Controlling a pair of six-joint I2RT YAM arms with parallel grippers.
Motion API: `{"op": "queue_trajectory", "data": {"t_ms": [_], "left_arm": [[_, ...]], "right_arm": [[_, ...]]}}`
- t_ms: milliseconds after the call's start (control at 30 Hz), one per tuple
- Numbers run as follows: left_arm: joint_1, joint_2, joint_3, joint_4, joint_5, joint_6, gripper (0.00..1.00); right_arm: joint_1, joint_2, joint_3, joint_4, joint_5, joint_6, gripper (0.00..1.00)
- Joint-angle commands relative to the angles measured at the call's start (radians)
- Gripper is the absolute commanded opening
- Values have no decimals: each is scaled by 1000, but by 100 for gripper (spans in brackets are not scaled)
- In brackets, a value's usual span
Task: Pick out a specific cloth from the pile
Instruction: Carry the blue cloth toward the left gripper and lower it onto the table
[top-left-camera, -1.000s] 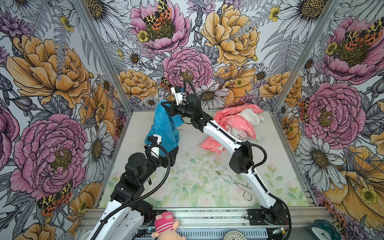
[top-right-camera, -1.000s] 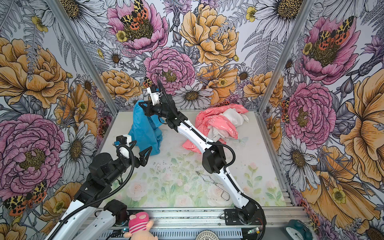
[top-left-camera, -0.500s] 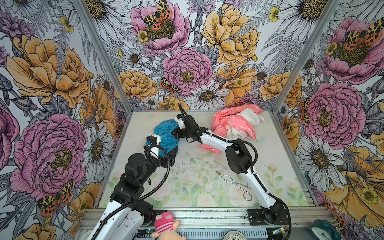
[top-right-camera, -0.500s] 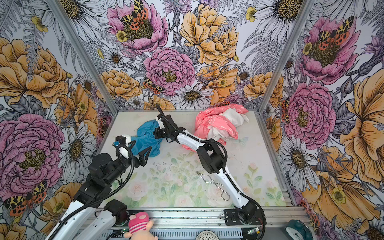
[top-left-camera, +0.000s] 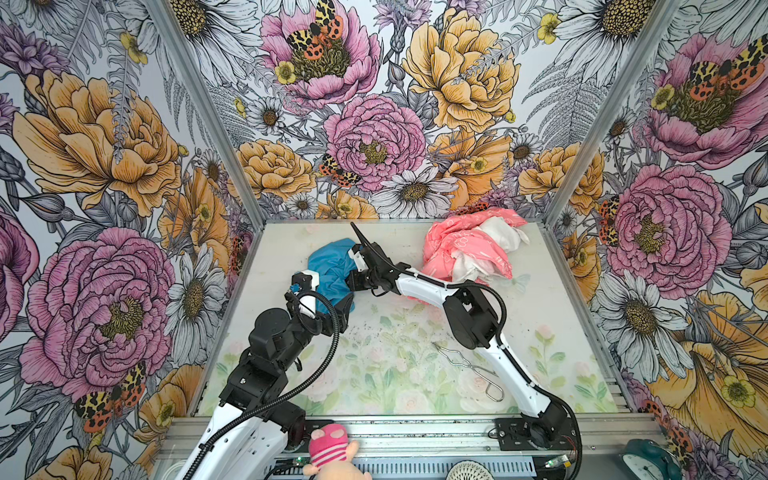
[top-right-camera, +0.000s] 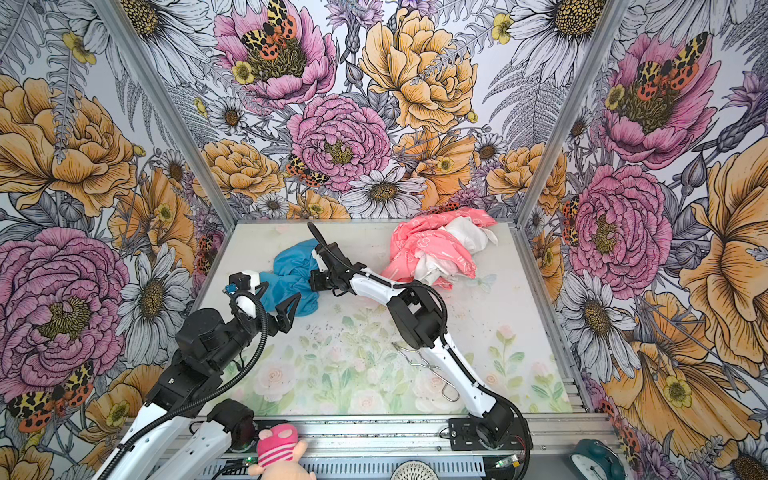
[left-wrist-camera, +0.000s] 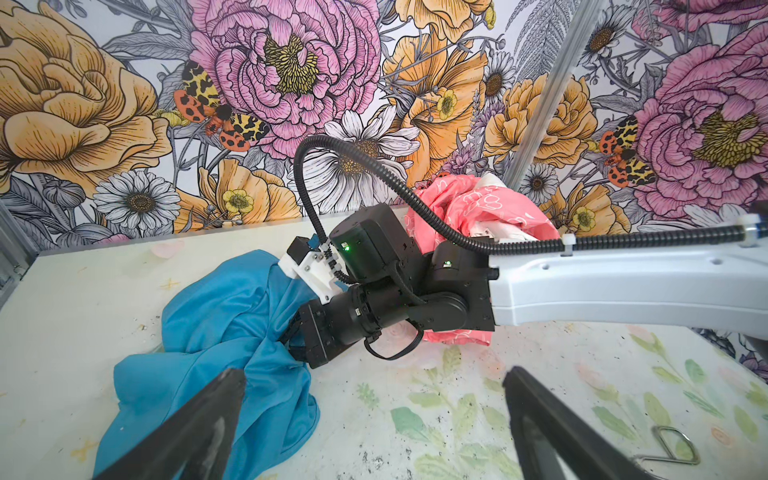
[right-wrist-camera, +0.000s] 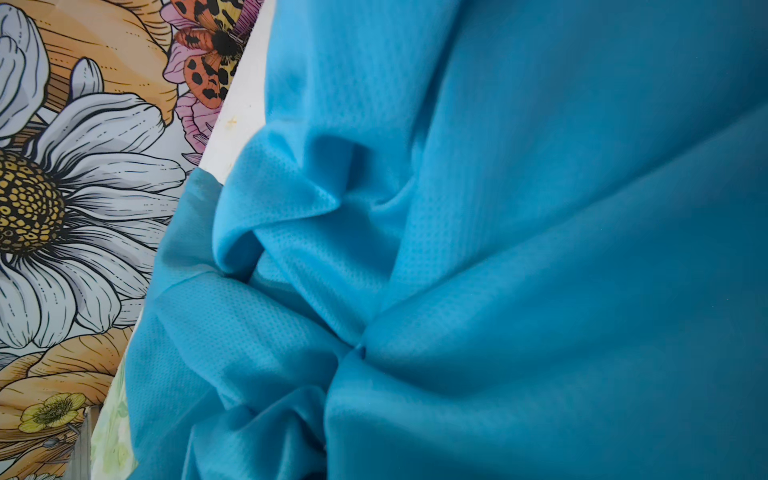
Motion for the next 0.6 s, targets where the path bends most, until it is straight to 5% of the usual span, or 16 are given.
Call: {"op": "queue_trajectory", "data": {"t_ms": [0, 367, 567], "left_arm": [[4, -13, -12, -2, -28, 12, 99], [4, -19, -15, -2, -41, 13, 99], [4, -22, -17, -2, -46, 14, 99]], "right_arm": [[20, 55, 58, -45, -46, 7, 13], [58, 79, 140, -56, -92, 6, 18], [52, 2, 116, -55, -73, -18, 33]]}}
